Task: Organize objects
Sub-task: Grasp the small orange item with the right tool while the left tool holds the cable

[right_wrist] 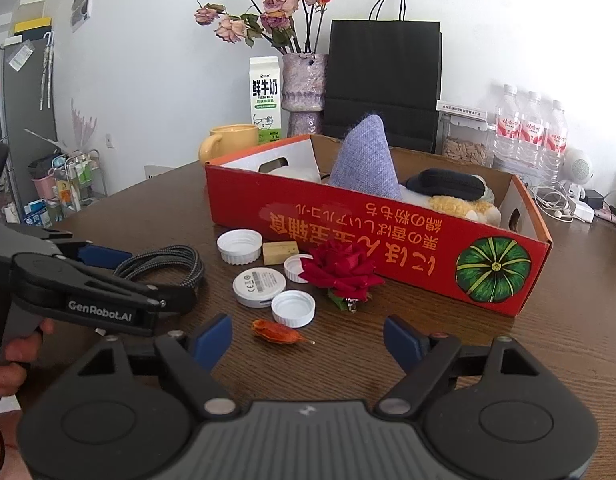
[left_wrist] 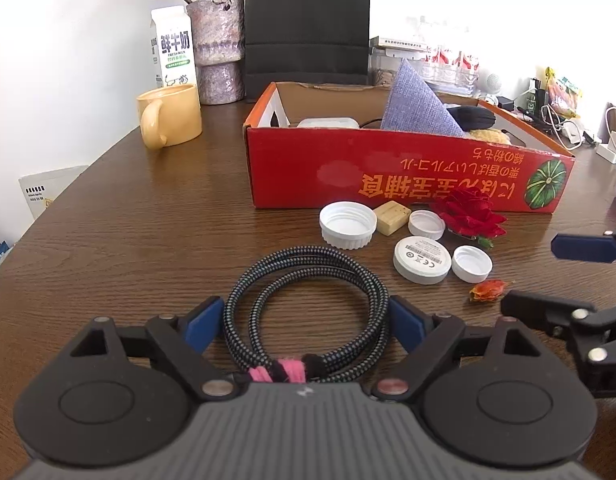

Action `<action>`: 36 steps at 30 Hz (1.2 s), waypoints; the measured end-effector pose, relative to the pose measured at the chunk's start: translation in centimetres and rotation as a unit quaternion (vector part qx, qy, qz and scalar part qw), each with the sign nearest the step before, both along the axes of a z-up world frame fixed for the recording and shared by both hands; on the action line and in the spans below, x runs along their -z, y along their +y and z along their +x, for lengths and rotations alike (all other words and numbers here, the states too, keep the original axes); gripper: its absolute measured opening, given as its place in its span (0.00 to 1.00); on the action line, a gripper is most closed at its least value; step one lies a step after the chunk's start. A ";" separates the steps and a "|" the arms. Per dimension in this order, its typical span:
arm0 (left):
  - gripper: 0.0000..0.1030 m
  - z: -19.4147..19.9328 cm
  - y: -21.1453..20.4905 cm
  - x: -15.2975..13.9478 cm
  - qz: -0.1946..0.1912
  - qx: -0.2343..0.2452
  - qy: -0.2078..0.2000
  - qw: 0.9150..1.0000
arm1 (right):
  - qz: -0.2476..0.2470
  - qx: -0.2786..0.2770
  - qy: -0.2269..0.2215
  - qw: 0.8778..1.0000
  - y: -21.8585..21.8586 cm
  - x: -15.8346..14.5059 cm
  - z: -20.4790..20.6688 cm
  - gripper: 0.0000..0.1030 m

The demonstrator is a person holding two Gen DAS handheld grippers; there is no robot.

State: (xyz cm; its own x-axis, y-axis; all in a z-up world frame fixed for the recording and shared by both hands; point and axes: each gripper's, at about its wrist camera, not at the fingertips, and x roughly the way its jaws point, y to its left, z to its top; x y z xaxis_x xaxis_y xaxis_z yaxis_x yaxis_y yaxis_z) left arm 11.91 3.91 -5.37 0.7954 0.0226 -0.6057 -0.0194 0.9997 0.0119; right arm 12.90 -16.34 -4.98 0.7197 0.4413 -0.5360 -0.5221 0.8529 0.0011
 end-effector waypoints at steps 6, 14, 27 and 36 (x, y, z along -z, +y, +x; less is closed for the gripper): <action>0.85 -1.3 0.7 -1.2 0.008 -0.018 -0.027 0.999 | 0.008 0.022 0.030 0.999 1.4 1.0 0.3 0.76; 0.85 -2.0 1.7 -1.9 -0.002 -0.031 -0.043 0.999 | 0.002 0.049 0.036 0.998 2.7 1.2 0.7 0.65; 0.85 -2.5 1.6 -1.8 -0.023 -0.019 -0.047 0.998 | 0.006 0.065 0.038 0.997 3.2 1.0 0.6 0.38; 0.85 -2.4 1.2 -2.1 -0.019 -0.012 -0.050 0.998 | 0.014 0.060 0.038 0.997 2.6 0.8 0.2 0.38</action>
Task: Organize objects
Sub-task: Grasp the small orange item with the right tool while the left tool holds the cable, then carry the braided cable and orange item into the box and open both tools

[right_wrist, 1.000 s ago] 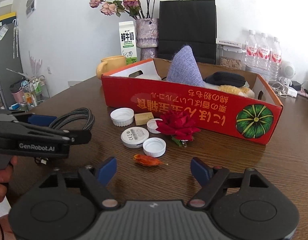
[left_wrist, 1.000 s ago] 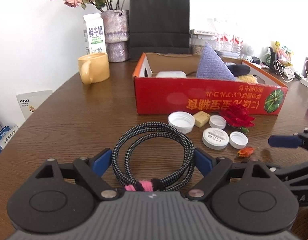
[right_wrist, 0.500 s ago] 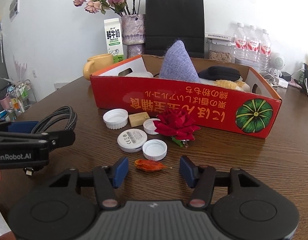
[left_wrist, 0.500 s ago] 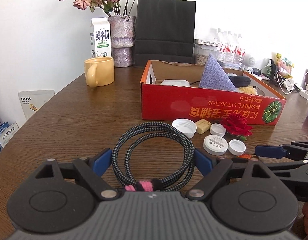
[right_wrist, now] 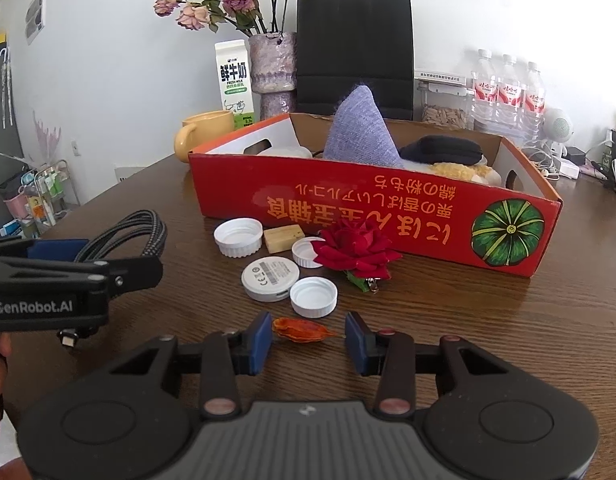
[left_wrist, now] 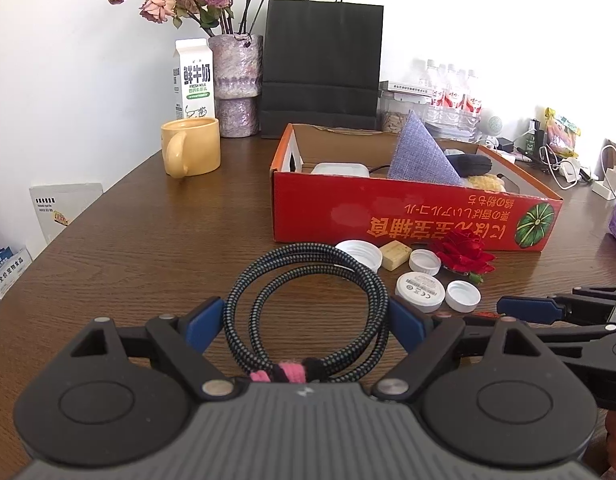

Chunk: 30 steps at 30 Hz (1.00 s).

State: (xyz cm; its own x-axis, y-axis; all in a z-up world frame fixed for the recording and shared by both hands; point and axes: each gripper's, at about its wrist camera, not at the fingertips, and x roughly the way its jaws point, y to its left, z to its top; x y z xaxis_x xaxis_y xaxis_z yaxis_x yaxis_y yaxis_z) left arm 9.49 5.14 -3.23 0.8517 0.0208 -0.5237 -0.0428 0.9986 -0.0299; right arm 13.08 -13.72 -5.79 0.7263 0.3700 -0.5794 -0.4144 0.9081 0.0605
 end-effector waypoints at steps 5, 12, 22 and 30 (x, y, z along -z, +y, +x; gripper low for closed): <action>0.85 0.4 -0.7 -0.7 0.004 0.007 -0.008 1.000 | 0.008 -0.003 -0.009 1.000 -0.8 -0.6 -0.3 0.38; 0.85 1.6 -2.0 -2.3 0.008 0.019 -0.030 0.999 | 0.010 -0.002 -0.048 0.999 -2.3 -2.6 -0.1 0.38; 0.85 5.0 -3.8 -5.3 0.008 0.029 -0.062 0.998 | 0.020 0.015 -0.104 0.994 -3.9 -5.7 2.9 0.38; 0.85 9.7 -4.9 -7.4 0.010 0.030 -0.086 0.996 | 0.024 0.023 -0.137 0.990 -4.1 -7.7 7.3 0.38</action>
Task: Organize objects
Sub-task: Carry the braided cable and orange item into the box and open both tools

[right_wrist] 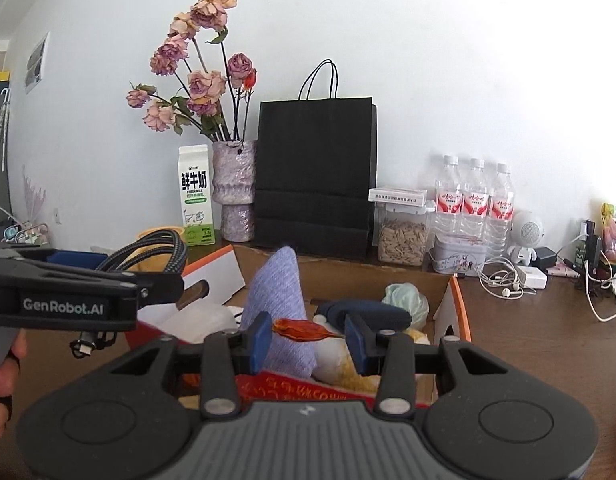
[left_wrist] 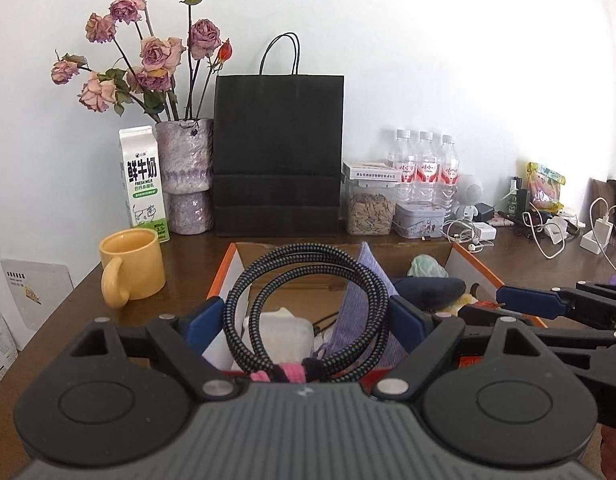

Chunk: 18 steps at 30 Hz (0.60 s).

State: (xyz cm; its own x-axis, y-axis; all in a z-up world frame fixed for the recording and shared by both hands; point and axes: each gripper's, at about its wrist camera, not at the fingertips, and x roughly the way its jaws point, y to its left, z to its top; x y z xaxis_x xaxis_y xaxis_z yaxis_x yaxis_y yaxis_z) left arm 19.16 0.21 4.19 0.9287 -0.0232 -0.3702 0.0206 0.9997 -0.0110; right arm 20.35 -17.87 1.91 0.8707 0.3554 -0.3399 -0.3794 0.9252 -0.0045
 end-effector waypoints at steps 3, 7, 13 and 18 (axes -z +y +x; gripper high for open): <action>0.85 2.1 -0.4 -0.5 0.004 0.001 -0.005 1.000 | -0.002 0.002 -0.009 1.000 0.1 -0.6 1.9 0.38; 0.85 4.8 -0.7 -0.6 0.010 -0.002 -0.003 1.000 | -0.002 0.005 -0.016 1.000 0.3 -1.0 4.5 0.38; 0.85 8.4 -0.6 -0.5 0.010 -0.009 0.000 1.000 | 0.001 0.008 -0.015 1.000 0.6 -0.6 8.4 0.38; 0.85 11.0 -0.2 0.6 0.002 -0.009 0.018 1.000 | 0.009 0.012 -0.006 1.000 0.3 1.2 10.6 0.38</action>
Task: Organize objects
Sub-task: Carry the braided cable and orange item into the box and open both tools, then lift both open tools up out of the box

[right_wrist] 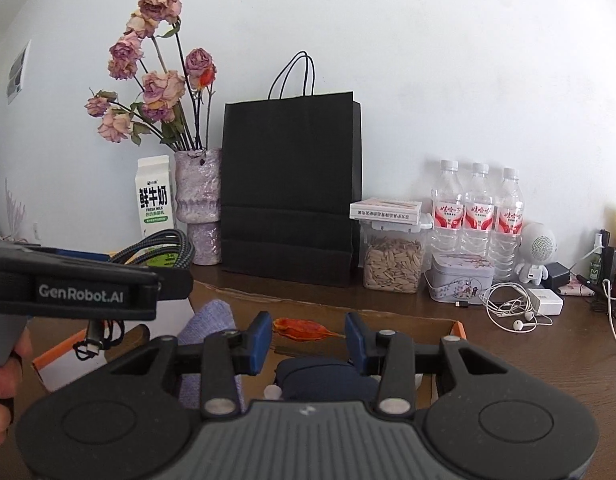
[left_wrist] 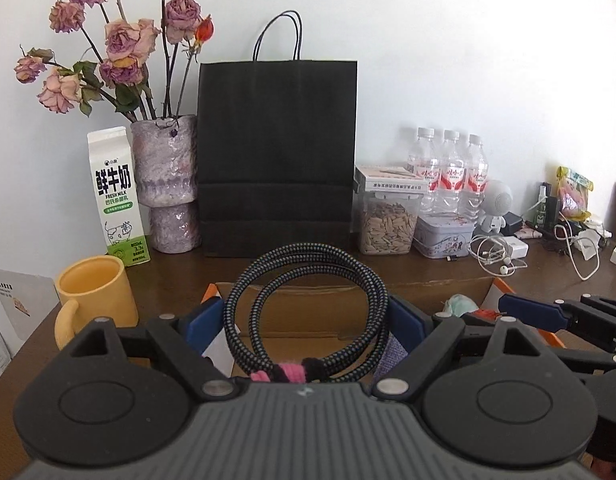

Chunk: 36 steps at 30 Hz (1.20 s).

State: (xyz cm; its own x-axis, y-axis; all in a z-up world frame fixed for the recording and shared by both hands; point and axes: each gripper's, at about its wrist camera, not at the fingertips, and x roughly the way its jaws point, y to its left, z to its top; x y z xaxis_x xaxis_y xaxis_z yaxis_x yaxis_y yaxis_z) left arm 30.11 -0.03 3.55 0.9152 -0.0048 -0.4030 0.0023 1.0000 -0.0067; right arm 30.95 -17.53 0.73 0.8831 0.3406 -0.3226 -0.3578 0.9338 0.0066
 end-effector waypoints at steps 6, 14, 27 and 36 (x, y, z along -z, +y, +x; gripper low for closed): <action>0.86 0.8 0.0 0.9 0.001 -0.002 0.011 1.000 | 0.002 -0.004 0.009 1.000 -0.4 1.3 0.7 0.38; 1.00 0.6 0.3 1.0 -0.012 -0.016 0.004 1.000 | 0.006 0.023 -0.002 1.000 -0.7 1.5 0.2 0.95; 1.00 0.5 0.1 1.4 -0.010 -0.017 0.013 1.000 | 0.006 0.016 0.008 1.000 -0.7 1.8 -0.1 0.97; 1.00 -0.8 0.5 1.5 -0.015 -0.004 -0.004 1.000 | 0.001 -0.001 0.006 1.000 -0.5 1.8 -1.6 0.98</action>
